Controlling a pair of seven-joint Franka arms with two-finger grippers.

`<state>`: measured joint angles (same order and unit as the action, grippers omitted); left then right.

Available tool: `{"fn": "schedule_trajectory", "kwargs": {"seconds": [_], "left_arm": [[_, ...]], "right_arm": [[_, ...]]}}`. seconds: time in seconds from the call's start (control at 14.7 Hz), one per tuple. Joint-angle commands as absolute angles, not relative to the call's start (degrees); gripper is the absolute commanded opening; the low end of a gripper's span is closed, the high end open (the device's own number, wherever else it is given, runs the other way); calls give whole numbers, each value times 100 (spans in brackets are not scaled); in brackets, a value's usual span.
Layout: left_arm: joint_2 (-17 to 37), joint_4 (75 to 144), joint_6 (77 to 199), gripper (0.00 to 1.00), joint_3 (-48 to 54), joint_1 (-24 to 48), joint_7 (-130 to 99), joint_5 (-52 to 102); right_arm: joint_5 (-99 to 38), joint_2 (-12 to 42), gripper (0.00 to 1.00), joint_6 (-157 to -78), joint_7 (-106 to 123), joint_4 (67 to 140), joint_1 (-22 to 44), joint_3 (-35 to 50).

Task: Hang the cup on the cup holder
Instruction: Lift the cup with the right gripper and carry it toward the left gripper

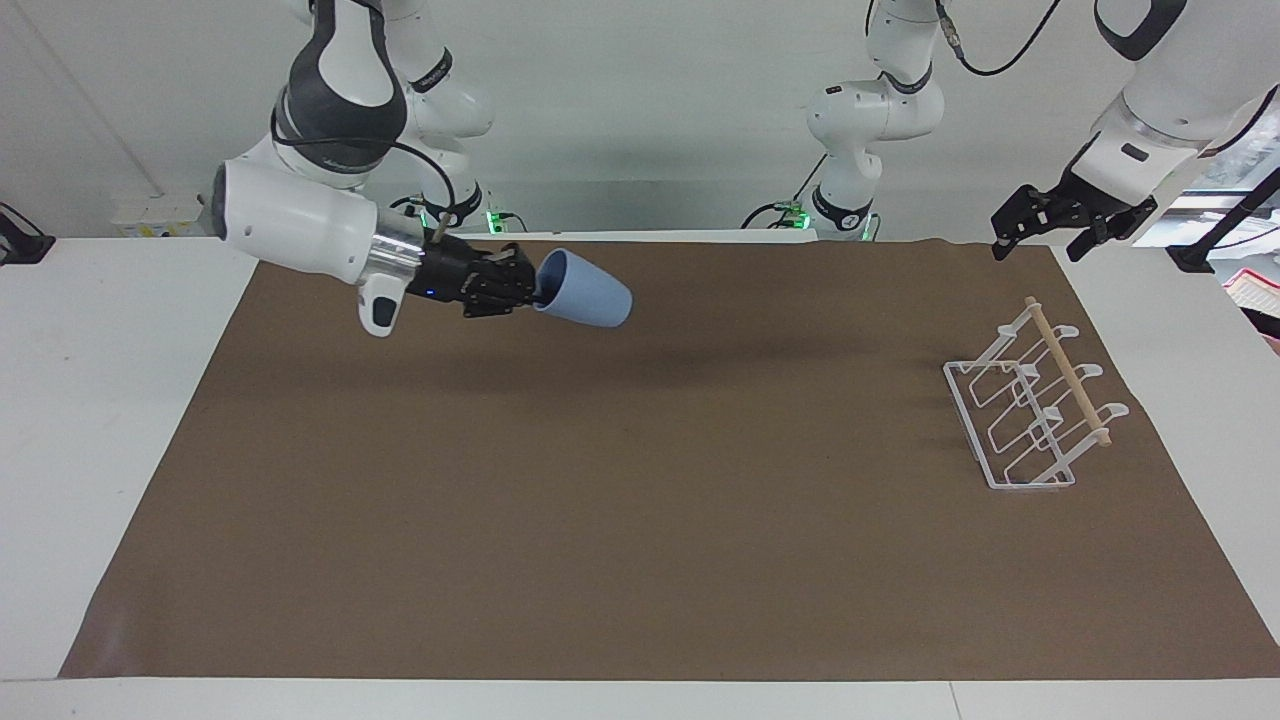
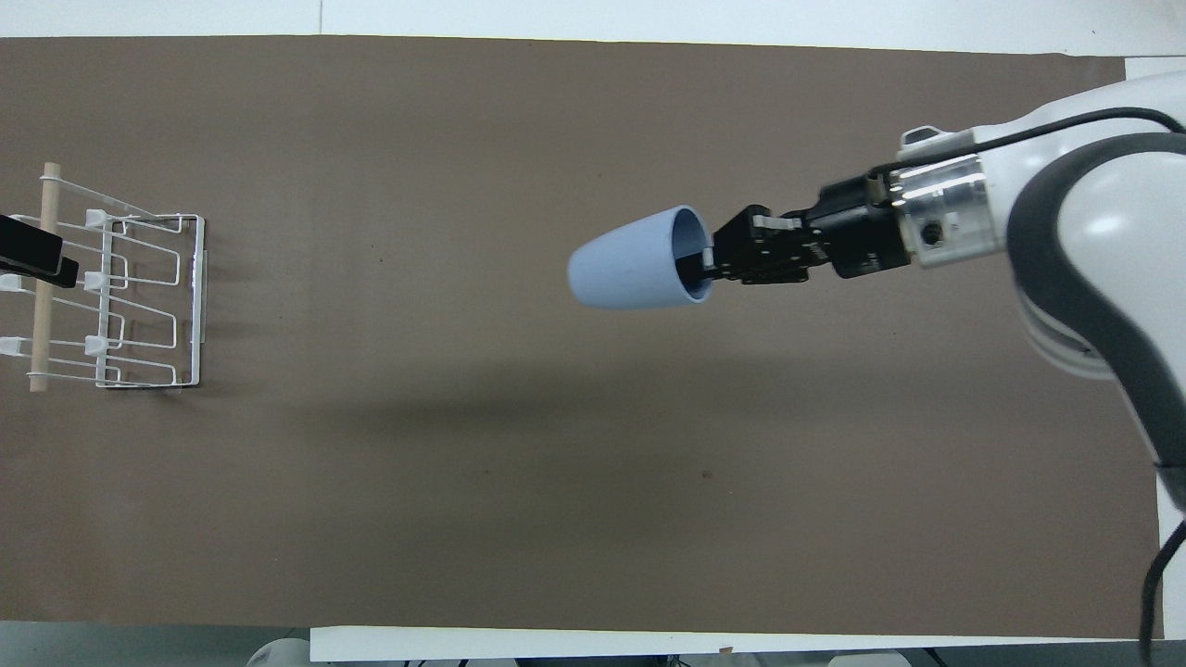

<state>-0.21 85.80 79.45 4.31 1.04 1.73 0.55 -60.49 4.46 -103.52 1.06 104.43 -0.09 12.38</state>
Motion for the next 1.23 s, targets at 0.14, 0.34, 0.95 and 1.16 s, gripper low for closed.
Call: {"fn": "schedule_trajectory", "kwargs": {"seconds": [0.14, 0.34, 0.95, 1.16], "left_arm": [[-307, 8885, 7875, 100, 501, 965, -2095, 166], [-264, 8763, 7875, 100, 501, 1081, -3869, 990], [-448, 8561, 7718, 100, 466, 1029, -8110, 2195], [-650, 8657, 7699, 100, 326, 967, -8191, 2705]], "right_arm": [[-7100, 466, 0, -12380, -913, 10564, 1395, 1248], [-7330, 483, 0, -12788, -1133, 10573, 1775, 1248], [-7330, 466, 0, -12788, -1327, 10635, 1898, 1248], [-7330, 457, 0, -12788, -1327, 10652, 1898, 1248]]}}
